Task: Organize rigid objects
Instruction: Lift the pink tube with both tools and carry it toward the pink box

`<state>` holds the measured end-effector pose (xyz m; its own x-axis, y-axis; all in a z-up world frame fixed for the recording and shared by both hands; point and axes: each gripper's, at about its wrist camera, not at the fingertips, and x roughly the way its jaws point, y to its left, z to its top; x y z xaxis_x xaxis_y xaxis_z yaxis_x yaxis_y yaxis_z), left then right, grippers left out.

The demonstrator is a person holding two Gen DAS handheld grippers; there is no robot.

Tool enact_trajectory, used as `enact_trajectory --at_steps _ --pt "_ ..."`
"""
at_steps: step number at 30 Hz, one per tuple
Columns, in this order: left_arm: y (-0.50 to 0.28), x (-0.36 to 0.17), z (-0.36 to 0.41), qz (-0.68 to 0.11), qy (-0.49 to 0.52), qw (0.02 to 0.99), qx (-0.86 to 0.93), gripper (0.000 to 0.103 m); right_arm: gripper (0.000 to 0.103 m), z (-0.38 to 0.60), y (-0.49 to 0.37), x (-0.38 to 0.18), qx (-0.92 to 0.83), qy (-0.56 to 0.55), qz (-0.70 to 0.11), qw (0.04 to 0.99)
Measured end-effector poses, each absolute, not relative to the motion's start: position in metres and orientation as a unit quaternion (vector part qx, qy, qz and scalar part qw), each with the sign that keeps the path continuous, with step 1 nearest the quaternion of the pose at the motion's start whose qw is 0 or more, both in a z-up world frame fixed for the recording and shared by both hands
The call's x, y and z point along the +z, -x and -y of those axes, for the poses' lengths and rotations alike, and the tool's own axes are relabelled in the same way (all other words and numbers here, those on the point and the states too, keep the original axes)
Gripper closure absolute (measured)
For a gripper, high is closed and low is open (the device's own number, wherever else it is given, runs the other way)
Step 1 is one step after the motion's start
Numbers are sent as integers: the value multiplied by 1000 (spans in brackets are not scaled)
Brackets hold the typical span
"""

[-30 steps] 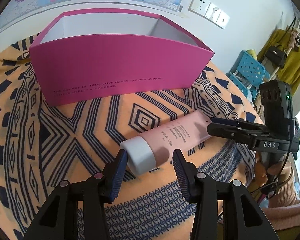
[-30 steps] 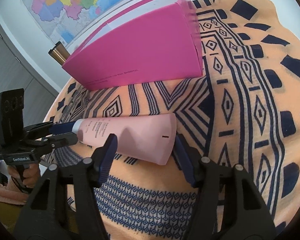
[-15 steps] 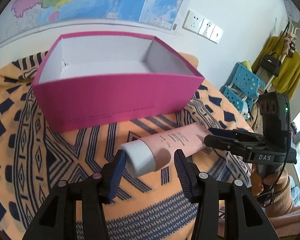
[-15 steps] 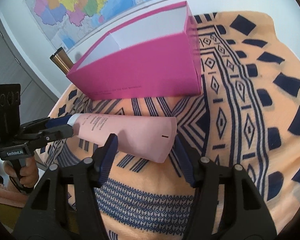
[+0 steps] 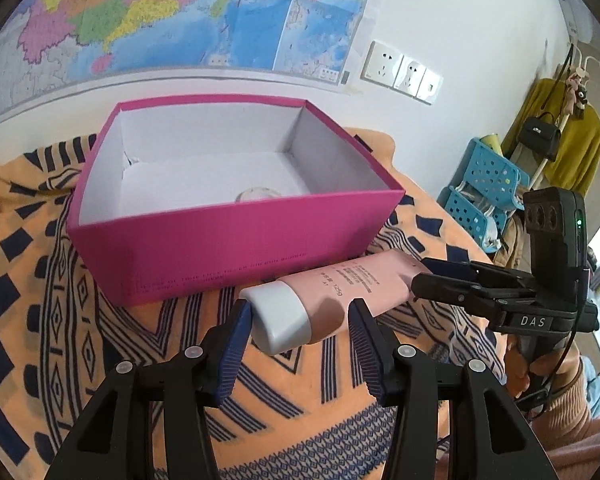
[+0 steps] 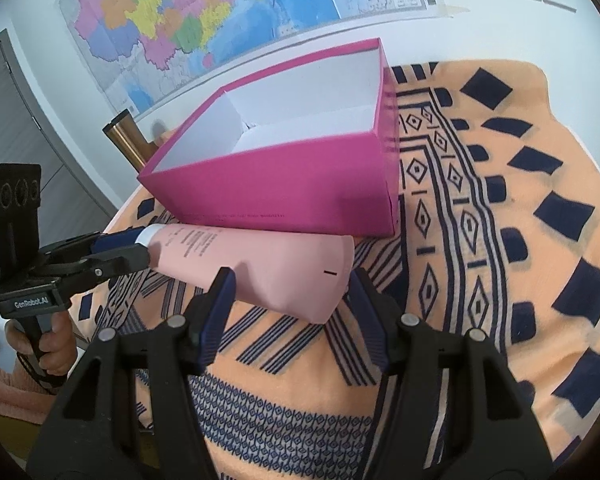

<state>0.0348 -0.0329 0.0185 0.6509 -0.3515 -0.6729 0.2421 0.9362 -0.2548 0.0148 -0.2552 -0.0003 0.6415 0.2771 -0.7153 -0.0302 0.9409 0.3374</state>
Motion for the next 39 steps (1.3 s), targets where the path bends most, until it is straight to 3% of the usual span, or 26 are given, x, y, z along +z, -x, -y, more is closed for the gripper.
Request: enact_trajectory --at_steps 39 --pt "-48 41 31 -346 65 922 -161 53 42 257 -30 36 78 -118 -373 917"
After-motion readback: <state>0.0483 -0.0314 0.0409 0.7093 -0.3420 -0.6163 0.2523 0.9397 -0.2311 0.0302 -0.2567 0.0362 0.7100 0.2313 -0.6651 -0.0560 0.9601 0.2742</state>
